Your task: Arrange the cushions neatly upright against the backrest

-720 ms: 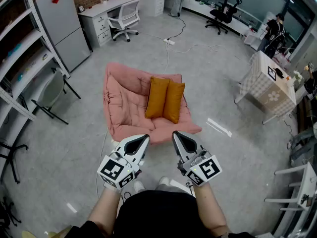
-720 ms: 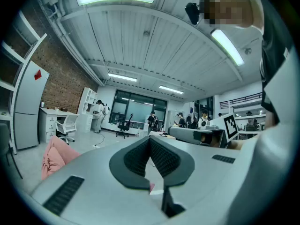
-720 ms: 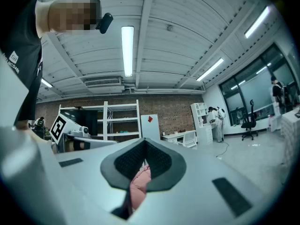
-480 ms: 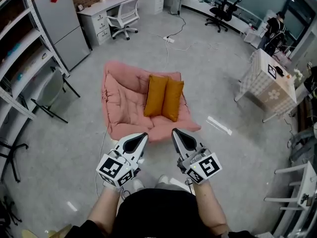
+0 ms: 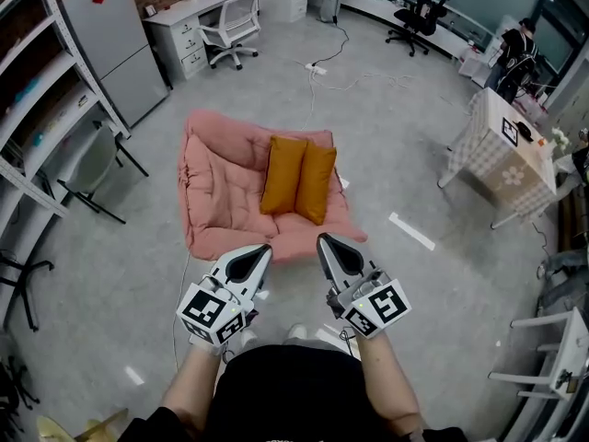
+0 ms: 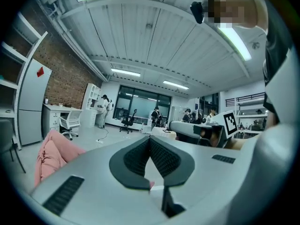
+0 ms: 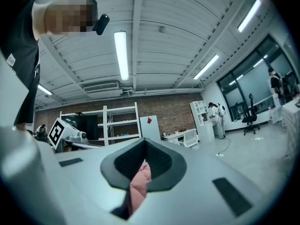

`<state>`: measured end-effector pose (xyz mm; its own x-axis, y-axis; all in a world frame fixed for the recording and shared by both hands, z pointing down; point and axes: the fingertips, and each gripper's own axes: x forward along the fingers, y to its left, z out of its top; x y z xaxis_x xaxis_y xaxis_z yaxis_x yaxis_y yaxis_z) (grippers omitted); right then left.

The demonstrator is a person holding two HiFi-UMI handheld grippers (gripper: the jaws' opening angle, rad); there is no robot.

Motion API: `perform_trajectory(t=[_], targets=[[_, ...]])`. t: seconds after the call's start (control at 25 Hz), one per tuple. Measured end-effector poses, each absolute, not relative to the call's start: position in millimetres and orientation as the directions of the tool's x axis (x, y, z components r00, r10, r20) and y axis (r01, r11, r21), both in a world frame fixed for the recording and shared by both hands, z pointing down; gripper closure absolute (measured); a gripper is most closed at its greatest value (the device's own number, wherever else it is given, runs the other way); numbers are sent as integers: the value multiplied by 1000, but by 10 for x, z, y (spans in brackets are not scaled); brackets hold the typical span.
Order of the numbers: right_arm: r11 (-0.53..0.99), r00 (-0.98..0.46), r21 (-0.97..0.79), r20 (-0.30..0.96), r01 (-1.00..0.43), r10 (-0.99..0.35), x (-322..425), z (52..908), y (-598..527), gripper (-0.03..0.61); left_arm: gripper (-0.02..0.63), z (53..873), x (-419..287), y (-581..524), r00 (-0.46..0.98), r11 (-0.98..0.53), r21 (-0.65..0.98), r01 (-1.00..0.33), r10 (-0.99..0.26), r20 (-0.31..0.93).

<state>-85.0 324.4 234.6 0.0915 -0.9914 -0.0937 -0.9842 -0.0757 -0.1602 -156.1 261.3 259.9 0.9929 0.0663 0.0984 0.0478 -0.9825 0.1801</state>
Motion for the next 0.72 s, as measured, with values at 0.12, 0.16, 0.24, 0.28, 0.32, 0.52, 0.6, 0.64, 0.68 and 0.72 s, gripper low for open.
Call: perform_trajectory(t=[0.12, 0.16, 0.24, 0.28, 0.32, 0.52, 0.6, 0.64, 0.68, 0.72], targets=[[-71, 94, -215, -99, -974, -991, -668, 2433, 3320, 575, 601, 2658, -1479, 2659, 992, -986, 168, 19, 39, 119], [-72, 97, -231, -98, -970, -990, -613, 2466, 3335, 575, 601, 2676, -1458, 2664, 992, -986, 166, 8, 29, 126], [-76, 102, -257, -91, -963, -991, -523, 2532, 3345, 575, 601, 2720, -1427, 2656, 990, -986, 167, -14, 10, 140], [-77, 103, -267, -86, -961, -991, -491, 2563, 3343, 575, 601, 2750, -1420, 2645, 989, -985, 171, -23, 2, 148], [-76, 102, -278, -81, -958, -991, -464, 2595, 3336, 575, 601, 2783, -1417, 2631, 988, -984, 177, -32, -4, 155], [-85, 111, -339, -59, -937, -992, -265, 2755, 3220, 575, 601, 2922, -1330, 2482, 984, -977, 203, -59, -22, 176], [-97, 118, -346, -43, -933, -992, -165, 2811, 3122, 575, 601, 2960, -1258, 2371, 983, -975, 212, -62, -23, 181], [-102, 121, -349, -33, -931, -992, -114, 2840, 3058, 575, 601, 2981, -1217, 2300, 983, -974, 217, -64, -23, 183], [-107, 124, -354, -25, -929, -992, -60, 2868, 2983, 575, 601, 3004, -1174, 2218, 983, -973, 223, -65, -23, 184], [-112, 127, -359, -19, -927, -992, -5, 2897, 2898, 575, 601, 3028, -1129, 2125, 982, -971, 229, -65, -22, 186]])
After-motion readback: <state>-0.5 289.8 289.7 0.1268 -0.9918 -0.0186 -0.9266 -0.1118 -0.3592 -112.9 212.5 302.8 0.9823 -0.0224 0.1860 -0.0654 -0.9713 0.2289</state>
